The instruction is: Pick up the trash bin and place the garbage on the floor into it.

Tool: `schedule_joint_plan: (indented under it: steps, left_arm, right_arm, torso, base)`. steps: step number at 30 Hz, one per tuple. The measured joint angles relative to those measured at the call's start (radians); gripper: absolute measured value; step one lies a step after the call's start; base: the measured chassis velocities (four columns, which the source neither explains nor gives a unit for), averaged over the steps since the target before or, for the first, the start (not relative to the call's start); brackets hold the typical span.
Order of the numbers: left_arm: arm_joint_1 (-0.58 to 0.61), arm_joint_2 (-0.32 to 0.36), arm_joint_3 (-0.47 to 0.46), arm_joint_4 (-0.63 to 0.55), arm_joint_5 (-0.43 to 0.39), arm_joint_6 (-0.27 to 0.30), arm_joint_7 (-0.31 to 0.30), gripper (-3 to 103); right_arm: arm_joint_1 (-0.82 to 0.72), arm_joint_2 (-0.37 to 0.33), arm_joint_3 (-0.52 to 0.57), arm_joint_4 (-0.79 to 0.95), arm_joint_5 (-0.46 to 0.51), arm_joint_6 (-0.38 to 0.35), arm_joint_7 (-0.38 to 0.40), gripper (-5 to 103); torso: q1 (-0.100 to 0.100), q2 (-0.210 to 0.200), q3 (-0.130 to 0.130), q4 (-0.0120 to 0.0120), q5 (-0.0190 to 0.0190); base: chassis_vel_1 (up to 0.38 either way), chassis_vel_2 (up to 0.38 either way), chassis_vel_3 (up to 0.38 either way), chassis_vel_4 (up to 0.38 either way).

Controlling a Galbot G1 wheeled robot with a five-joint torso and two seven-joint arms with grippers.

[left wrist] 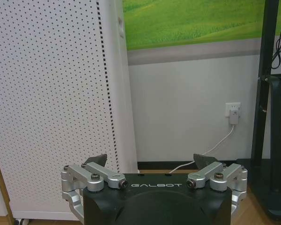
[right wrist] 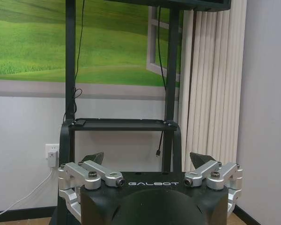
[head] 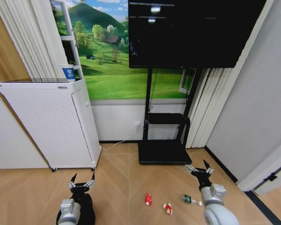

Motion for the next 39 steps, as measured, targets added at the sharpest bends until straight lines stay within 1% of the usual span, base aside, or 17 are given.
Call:
schedule_joint_plan:
  steps: [4,10,14,19,20,26,27,28,29,30,31,34,35,39]
  left_arm:
    - [0.003,-0.001,-0.003,0.002,-0.001,-0.003,-0.001,100]
    - [0.001,-0.001,-0.004,0.012,-0.003,-0.009,-0.001,100]
    - [-0.001,0.0,-0.005,0.016,-0.004,-0.009,-0.002,100]
    - [-0.002,0.005,-0.009,0.018,-0.012,-0.009,-0.003,100]
    - [-0.002,0.004,-0.016,0.02,-0.018,-0.007,-0.006,100]
    - [0.004,0.015,-0.03,0.022,-0.038,0.01,-0.016,100]
    - [0.01,0.026,-0.032,0.021,-0.053,0.025,-0.021,100]
    - [0.01,0.026,-0.032,0.021,-0.053,0.025,-0.021,100]
    - [0.016,0.038,-0.033,0.017,-0.07,0.048,-0.034,102]
    - [0.023,0.047,-0.036,0.014,-0.079,0.076,-0.057,100]
    - [0.023,0.047,-0.036,0.014,-0.079,0.076,-0.057,100]
    - [0.042,0.059,-0.051,0.007,-0.089,0.126,-0.091,98]
    - [0.059,0.071,-0.059,-0.004,-0.11,0.155,-0.103,97]
    - [0.07,0.078,-0.063,-0.012,-0.122,0.169,-0.107,97]
  right_arm:
    - [-0.001,0.001,0.0,-0.001,-0.003,0.001,-0.001,100]
    - [-0.002,0.002,0.0,-0.003,-0.006,0.001,-0.002,100]
    - [-0.002,0.002,0.0,-0.005,-0.007,0.002,-0.002,100]
    - [0.0,0.002,-0.002,-0.007,-0.007,0.002,-0.002,100]
    - [0.0,0.003,-0.002,-0.008,-0.007,0.002,-0.003,100]
    - [0.0,0.003,0.0,-0.01,-0.007,0.002,-0.003,100]
    - [0.0,0.003,0.001,-0.013,-0.008,0.003,-0.003,100]
    - [0.0,0.003,0.001,-0.013,-0.008,0.003,-0.003,100]
    - [-0.003,0.006,0.005,-0.013,-0.01,0.005,-0.004,100]
    - [-0.006,0.009,0.009,-0.014,-0.011,0.007,-0.004,100]
    - [-0.006,0.009,0.009,-0.014,-0.011,0.007,-0.004,100]
    - [-0.008,0.015,0.014,-0.016,-0.012,0.009,-0.004,100]
    - [-0.011,0.021,0.019,-0.017,-0.013,0.01,-0.004,100]
    - [-0.012,0.023,0.021,-0.017,-0.014,0.011,-0.003,100]
  torso:
    - [-0.005,-0.012,-0.007,0.0,0.0]
    - [-0.019,-0.046,-0.026,0.0,0.0]
    - [-0.024,-0.058,-0.033,0.0,0.0]
    - [-0.035,-0.084,-0.049,0.0,0.0]
    - [-0.042,-0.101,-0.058,0.0,0.0]
    - [-0.05,-0.121,-0.07,0.0,0.0]
    - [-0.053,-0.128,-0.075,0.0,-0.0001]
    - [-0.053,-0.128,-0.075,0.0,-0.0001]
    - [-0.056,-0.136,-0.079,0.0,-0.0001]
    - [-0.058,-0.141,-0.083,-0.0001,0.0]
    - [-0.058,-0.141,-0.083,-0.0001,0.0]
    - [-0.063,-0.153,-0.09,0.0,-0.0001]
    - [-0.066,-0.162,-0.096,0.0002,-0.0001]
    - [-0.067,-0.166,-0.099,-0.0001,-0.0002]
  base:
    - [0.0,0.0,0.0,0.0]
    - [0.0,0.0,0.0,0.0]
    - [0.0,0.0,0.0,0.0]
    - [0.0,0.0,0.0,0.0]
    - [0.0,0.0,0.0,0.0]
    - [0.0,0.0,0.0,0.0]
    - [0.0,0.0,0.0,0.0]
    - [0.0,0.0,0.0,0.0]
    - [0.0,0.0,0.0,0.0]
    - [0.0,0.0,0.0,0.0]
    - [0.0,0.0,0.0,0.0]
    - [0.0,0.0,0.0,0.0]
    - [0.0,0.0,0.0,0.0]
    - [0.0,0.0,0.0,0.0]
